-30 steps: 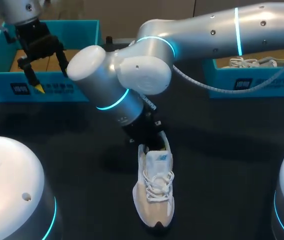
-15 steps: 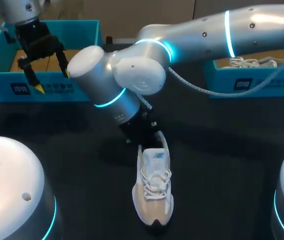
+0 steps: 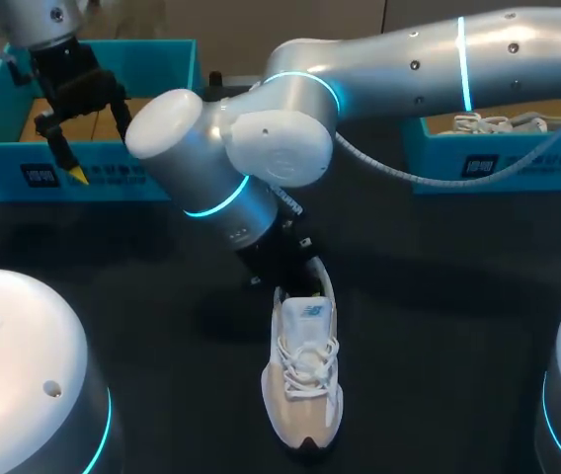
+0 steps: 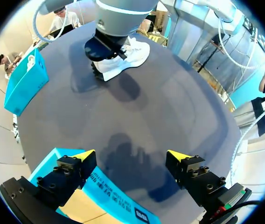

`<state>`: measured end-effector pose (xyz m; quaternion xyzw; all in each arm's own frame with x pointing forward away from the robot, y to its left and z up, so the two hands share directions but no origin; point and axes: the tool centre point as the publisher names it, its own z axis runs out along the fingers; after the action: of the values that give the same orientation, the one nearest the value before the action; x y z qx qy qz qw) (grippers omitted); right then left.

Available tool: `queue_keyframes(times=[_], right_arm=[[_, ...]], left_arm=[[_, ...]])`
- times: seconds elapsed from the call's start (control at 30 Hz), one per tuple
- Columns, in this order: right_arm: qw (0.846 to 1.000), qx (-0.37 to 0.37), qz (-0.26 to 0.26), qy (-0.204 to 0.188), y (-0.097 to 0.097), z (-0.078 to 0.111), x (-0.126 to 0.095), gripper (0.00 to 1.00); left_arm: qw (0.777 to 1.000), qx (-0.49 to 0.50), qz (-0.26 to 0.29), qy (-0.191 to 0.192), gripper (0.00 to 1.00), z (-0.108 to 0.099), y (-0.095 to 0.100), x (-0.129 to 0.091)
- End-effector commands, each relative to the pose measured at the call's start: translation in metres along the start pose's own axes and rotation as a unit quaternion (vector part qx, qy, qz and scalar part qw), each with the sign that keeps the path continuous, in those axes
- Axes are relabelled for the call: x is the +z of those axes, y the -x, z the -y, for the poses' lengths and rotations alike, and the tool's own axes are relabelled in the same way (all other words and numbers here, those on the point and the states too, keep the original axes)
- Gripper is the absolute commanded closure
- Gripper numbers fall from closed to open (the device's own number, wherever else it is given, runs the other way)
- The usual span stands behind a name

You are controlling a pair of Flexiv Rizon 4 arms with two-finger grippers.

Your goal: Take the shoe out of the shoebox, open the shoe tongue, remove and reinsert the insole, then place the shoe into the shoebox

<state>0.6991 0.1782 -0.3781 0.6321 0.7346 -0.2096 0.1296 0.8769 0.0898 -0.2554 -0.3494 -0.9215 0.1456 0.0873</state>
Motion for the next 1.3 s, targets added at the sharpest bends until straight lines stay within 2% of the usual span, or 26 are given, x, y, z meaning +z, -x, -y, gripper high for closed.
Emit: queue_keyframes(times=[0.03, 0.43, 0.87, 1.13, 1.3], right_arm=[[1.000, -0.005, -0.004, 0.010, 0.002, 0.003, -0.001, 1.00], [1.000, -0.005, -0.004, 0.010, 0.002, 0.003, -0.001, 1.00], [0.990, 0.025, 0.138, -0.010, -0.012, -0.002, -0.015, 1.00], [0.985, 0.034, 0.168, -0.002, -0.010, -0.007, 0.003, 1.00], [0.983, 0.046, 0.178, -0.005, -0.004, -0.002, 0.004, 1.00]], left_arm=[[1.000, 0.000, 0.000, 0.001, 0.00, 0.000, 0.000, 0.000], [1.000, 0.000, 0.000, 0.001, 0.00, 0.000, 0.000, 0.000], [1.000, 0.000, 0.000, 0.001, 0.00, 0.000, 0.000, 0.000], [1.000, 0.000, 0.000, 0.001, 0.00, 0.000, 0.000, 0.000], [1.000, 0.000, 0.000, 0.001, 0.00, 0.000, 0.000, 0.000]])
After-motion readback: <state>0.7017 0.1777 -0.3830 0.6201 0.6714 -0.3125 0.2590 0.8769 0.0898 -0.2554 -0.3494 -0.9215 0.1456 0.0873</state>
